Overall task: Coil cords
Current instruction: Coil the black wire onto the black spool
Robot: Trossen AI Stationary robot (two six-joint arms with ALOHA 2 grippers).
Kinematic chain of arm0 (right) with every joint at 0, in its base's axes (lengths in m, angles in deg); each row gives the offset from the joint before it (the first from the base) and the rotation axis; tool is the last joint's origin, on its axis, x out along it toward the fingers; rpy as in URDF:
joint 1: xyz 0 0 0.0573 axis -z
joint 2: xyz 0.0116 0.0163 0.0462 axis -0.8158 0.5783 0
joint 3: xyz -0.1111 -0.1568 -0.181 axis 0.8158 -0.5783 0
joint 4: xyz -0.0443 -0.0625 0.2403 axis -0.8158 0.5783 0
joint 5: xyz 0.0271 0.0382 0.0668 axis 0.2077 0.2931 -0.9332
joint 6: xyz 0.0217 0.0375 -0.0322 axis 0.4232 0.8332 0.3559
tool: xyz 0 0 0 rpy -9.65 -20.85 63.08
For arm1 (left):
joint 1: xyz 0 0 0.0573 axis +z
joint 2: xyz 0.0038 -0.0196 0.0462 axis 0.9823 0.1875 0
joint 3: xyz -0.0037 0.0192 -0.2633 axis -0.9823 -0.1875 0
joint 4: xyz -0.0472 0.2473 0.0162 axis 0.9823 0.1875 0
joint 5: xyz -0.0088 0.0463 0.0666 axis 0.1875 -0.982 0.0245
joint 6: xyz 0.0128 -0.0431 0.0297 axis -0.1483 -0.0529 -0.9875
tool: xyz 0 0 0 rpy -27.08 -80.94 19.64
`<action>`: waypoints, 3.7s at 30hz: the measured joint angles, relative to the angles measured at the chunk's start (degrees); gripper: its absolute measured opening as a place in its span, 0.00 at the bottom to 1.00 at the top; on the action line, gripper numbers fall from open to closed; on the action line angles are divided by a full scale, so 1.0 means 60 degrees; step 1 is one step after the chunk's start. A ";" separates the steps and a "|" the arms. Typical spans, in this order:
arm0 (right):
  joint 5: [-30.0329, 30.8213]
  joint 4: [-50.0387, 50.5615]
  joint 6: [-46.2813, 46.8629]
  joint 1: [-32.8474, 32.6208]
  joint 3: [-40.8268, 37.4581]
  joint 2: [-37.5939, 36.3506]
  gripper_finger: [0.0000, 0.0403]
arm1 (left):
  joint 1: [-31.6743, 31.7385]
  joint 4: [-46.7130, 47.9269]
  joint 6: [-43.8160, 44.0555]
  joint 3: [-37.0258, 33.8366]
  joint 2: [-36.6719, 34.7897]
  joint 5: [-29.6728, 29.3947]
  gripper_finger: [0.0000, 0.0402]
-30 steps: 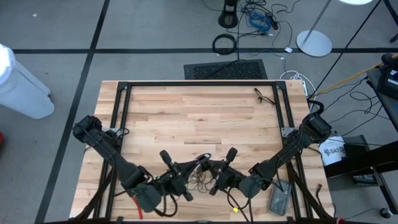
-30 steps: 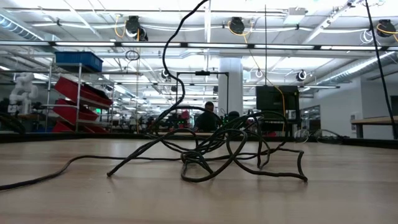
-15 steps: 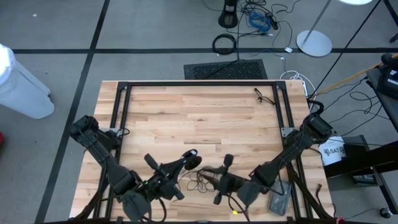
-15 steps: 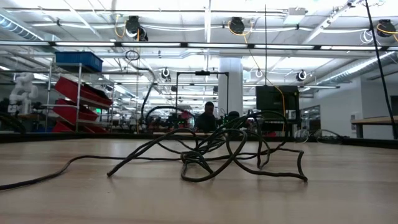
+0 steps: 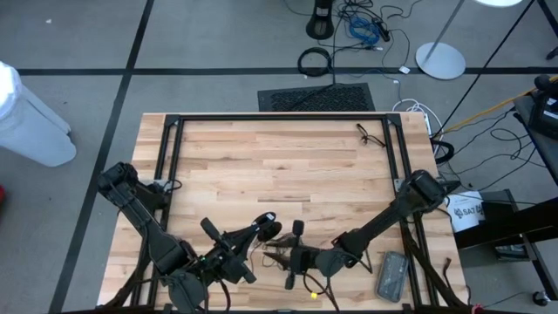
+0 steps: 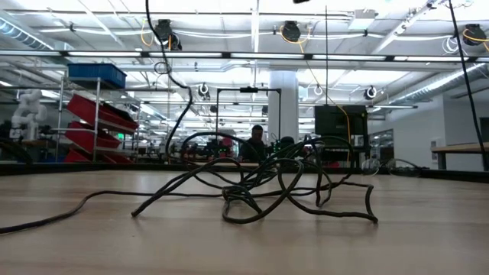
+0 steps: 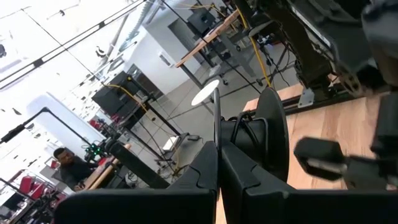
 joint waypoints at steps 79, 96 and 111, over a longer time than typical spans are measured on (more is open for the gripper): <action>0.2649 0.4092 0.0396 -0.0304 -0.0015 -0.2071 0.00 | -0.0273 -0.0235 -0.0066 0.0000 0.0000 0.2317 0.00; 0.3343 0.5845 0.1748 -0.1496 -0.0015 -0.3529 0.00 | -0.0270 0.0904 0.0010 0.0004 0.0000 0.2525 0.00; 0.2012 0.3146 0.0455 -0.1889 0.0000 -0.3615 0.00 | 0.0033 0.2080 0.0273 0.0007 0.0000 0.2466 0.00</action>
